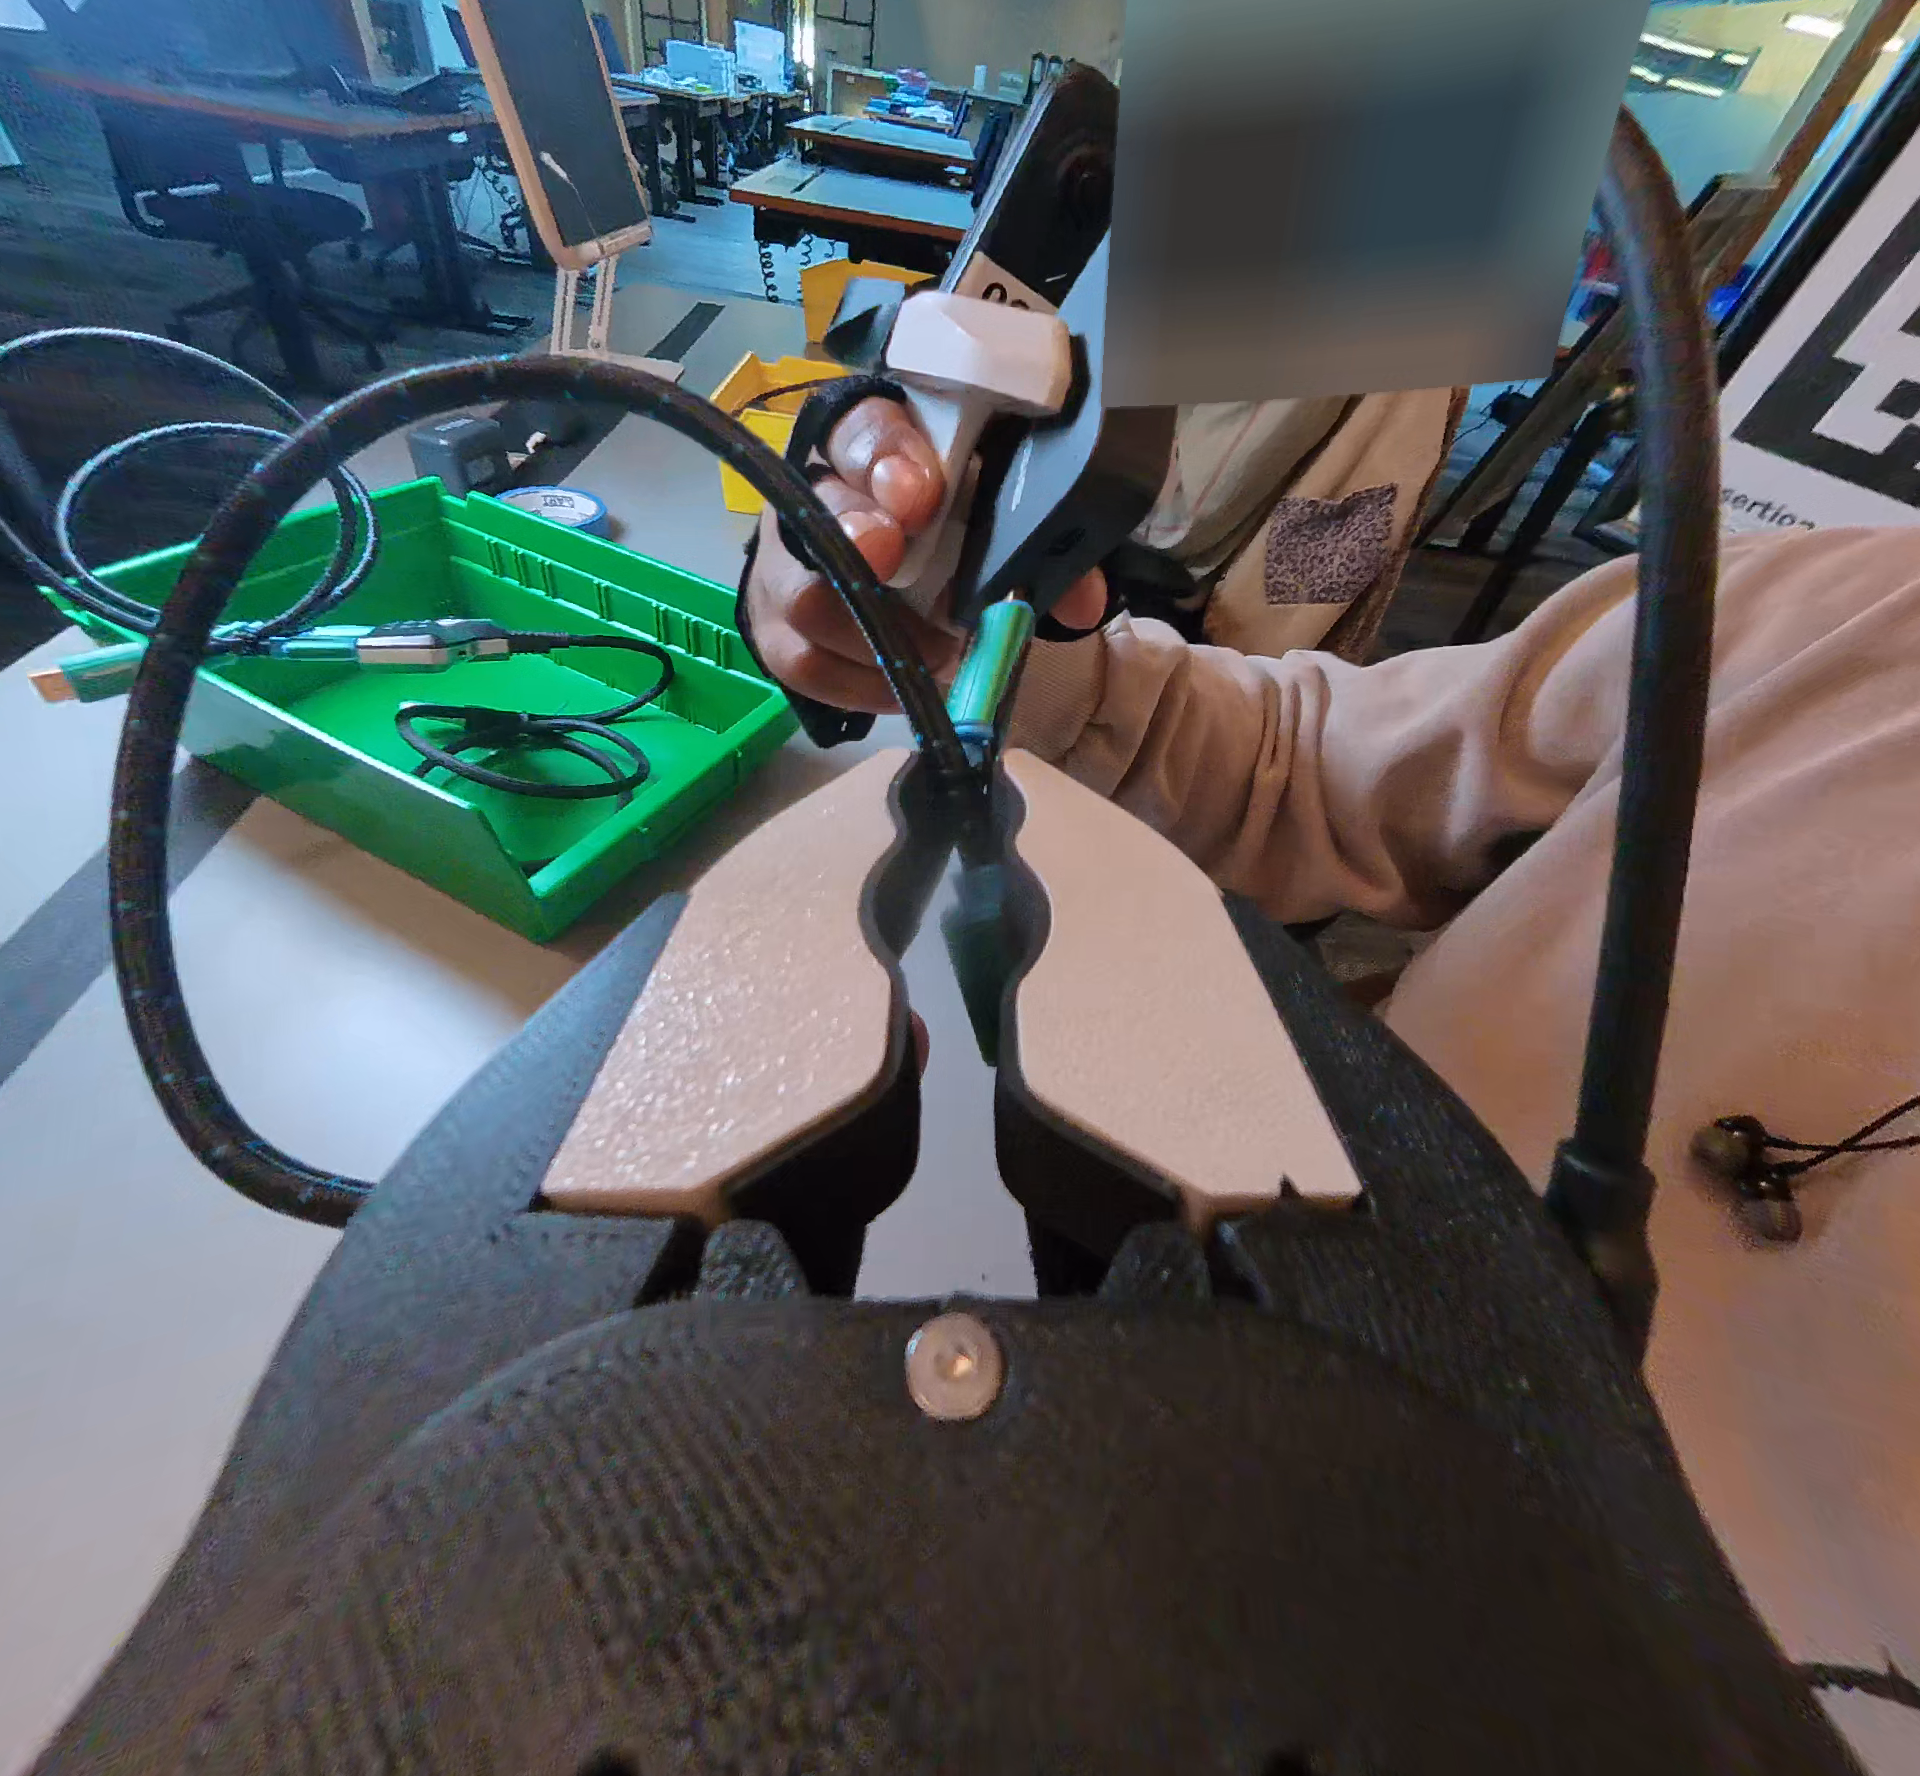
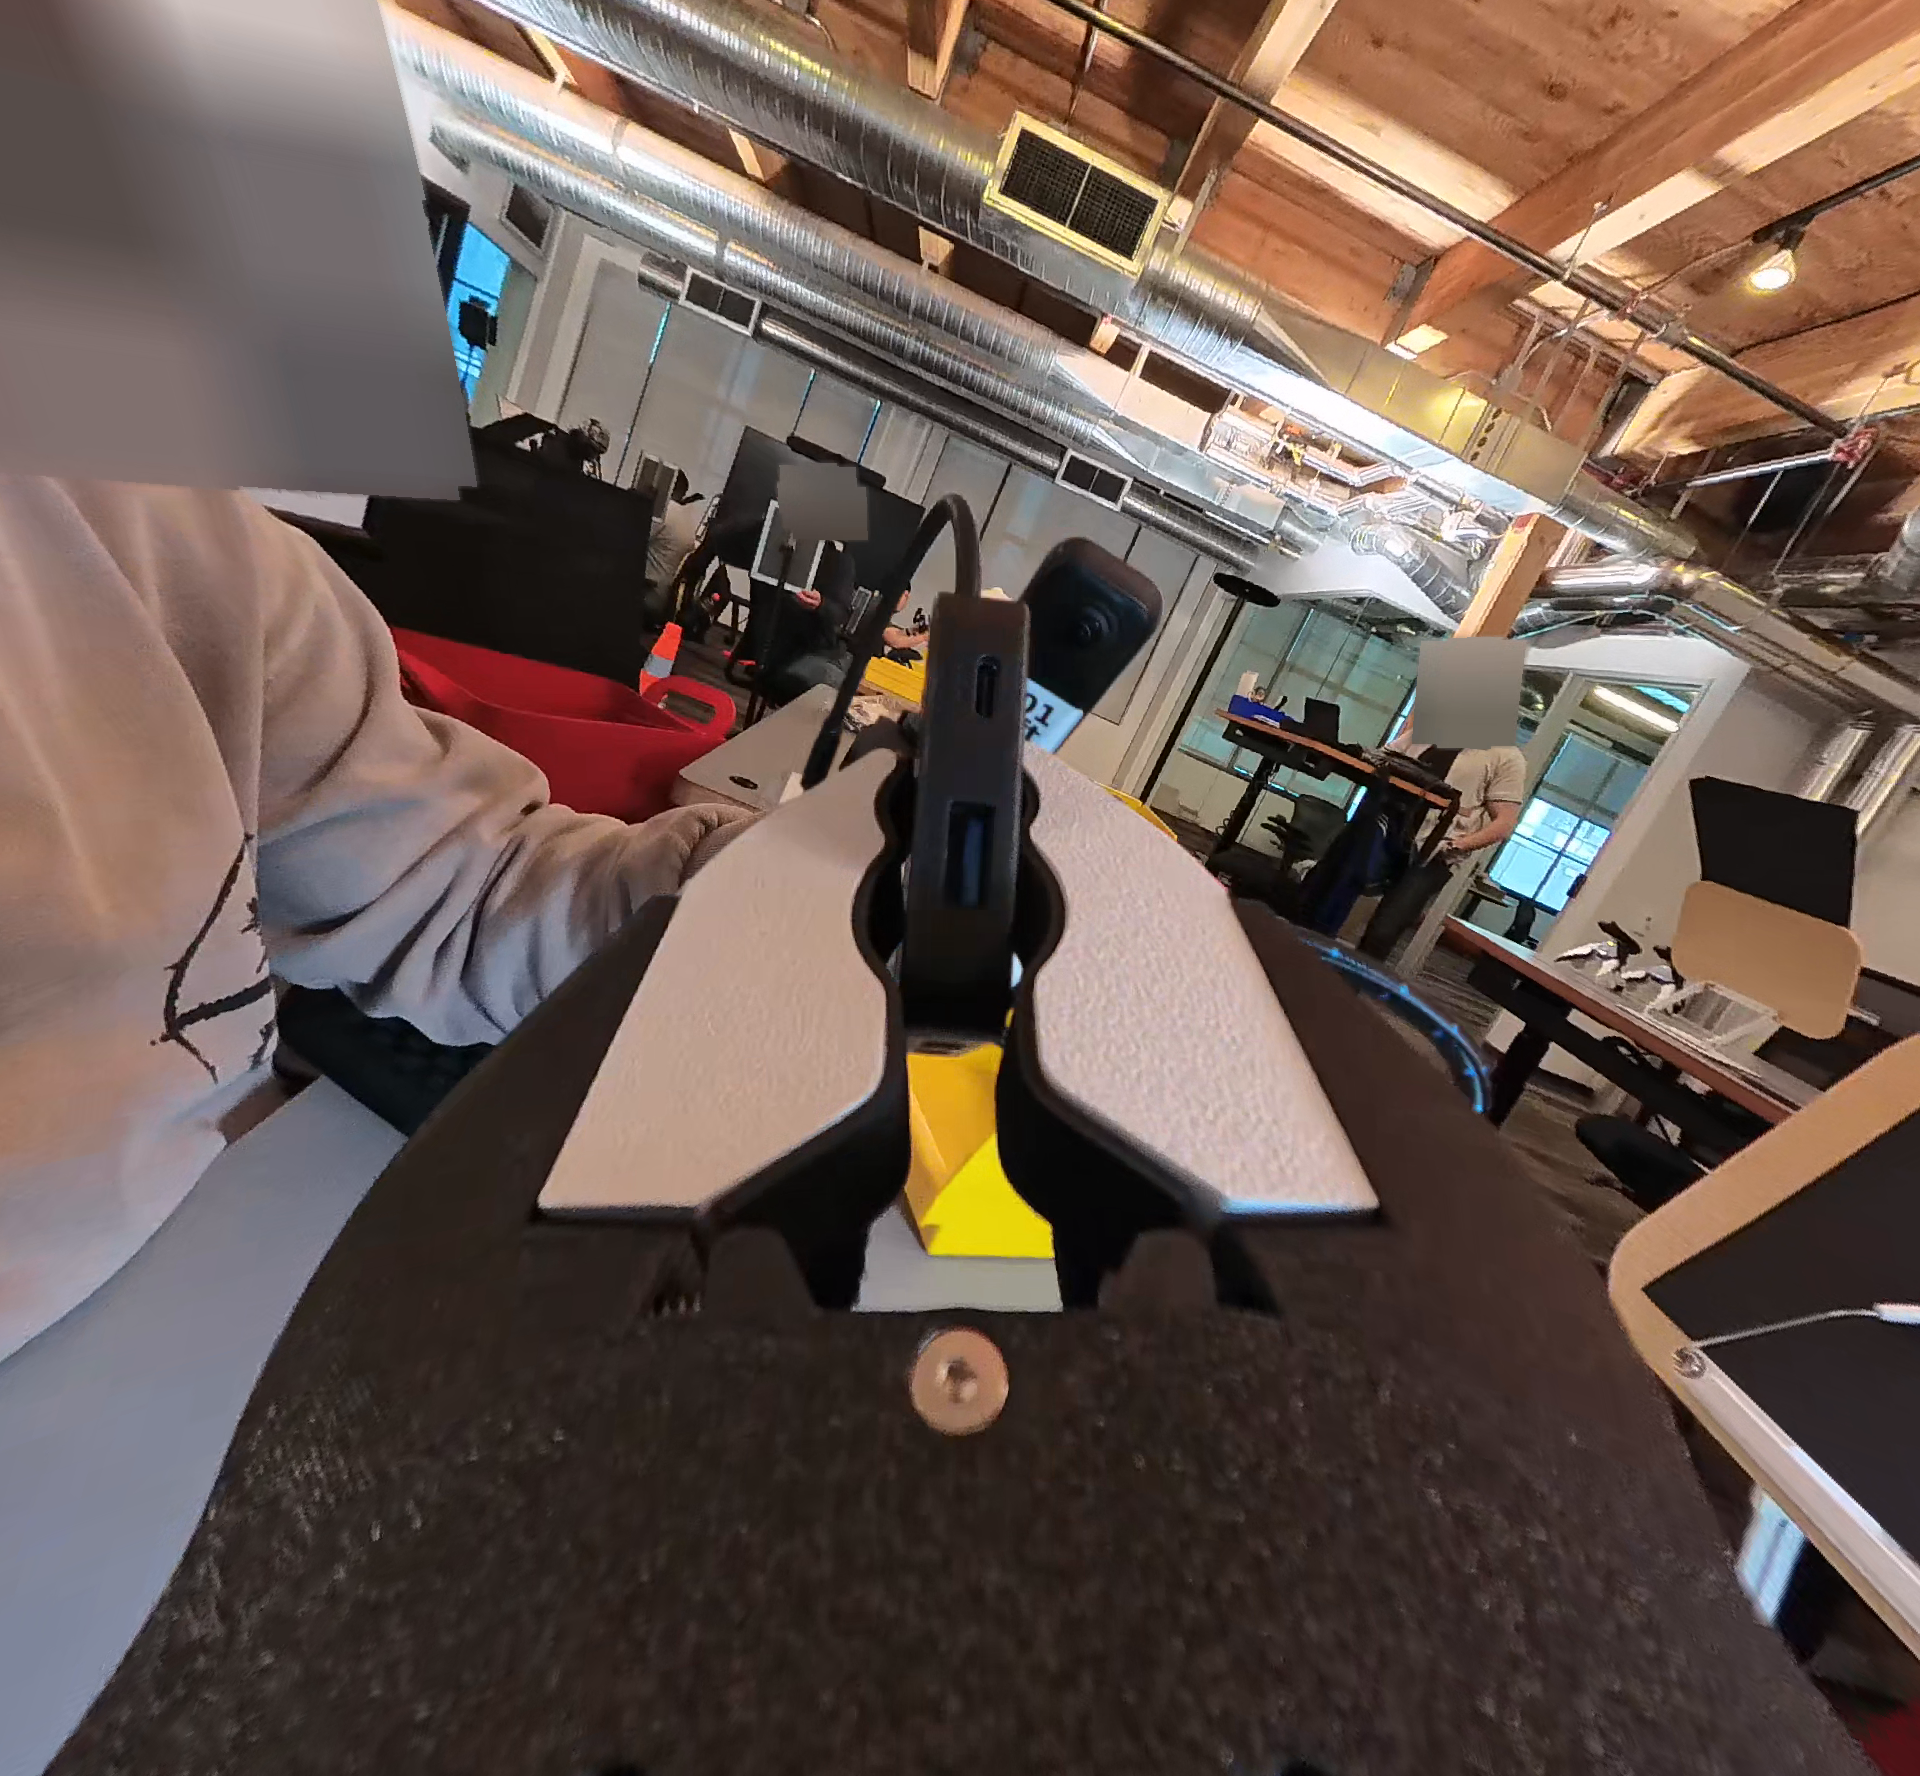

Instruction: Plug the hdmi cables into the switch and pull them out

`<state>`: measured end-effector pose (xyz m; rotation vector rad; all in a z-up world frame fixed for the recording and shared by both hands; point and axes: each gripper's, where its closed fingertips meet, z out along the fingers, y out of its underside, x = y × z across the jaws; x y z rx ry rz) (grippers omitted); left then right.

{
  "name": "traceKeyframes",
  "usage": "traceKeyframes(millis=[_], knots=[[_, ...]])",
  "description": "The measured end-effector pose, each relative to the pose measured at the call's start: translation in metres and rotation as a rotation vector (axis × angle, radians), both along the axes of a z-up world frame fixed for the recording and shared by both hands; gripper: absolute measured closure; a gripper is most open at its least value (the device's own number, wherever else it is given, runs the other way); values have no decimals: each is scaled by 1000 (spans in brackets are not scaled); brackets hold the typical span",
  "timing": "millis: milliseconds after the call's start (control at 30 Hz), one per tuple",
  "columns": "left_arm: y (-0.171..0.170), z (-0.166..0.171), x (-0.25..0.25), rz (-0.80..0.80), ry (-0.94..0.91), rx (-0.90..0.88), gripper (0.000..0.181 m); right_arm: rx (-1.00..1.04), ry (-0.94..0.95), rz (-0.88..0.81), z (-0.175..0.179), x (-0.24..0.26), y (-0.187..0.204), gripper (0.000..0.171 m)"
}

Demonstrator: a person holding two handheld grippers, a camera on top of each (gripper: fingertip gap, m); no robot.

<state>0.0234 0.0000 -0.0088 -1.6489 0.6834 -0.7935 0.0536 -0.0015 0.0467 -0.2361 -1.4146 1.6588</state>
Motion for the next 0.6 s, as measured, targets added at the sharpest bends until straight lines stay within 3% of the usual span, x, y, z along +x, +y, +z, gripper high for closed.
traceKeyframes(millis=[367, 600], knots=[[3, -7, 18, -80, -129, -95, 170, 47, -30, -23, -1, -3, -7, 156], [6, -4, -2, 23, 4, 11, 170, 130, -71, -164, -7, -16, -2, 155]])
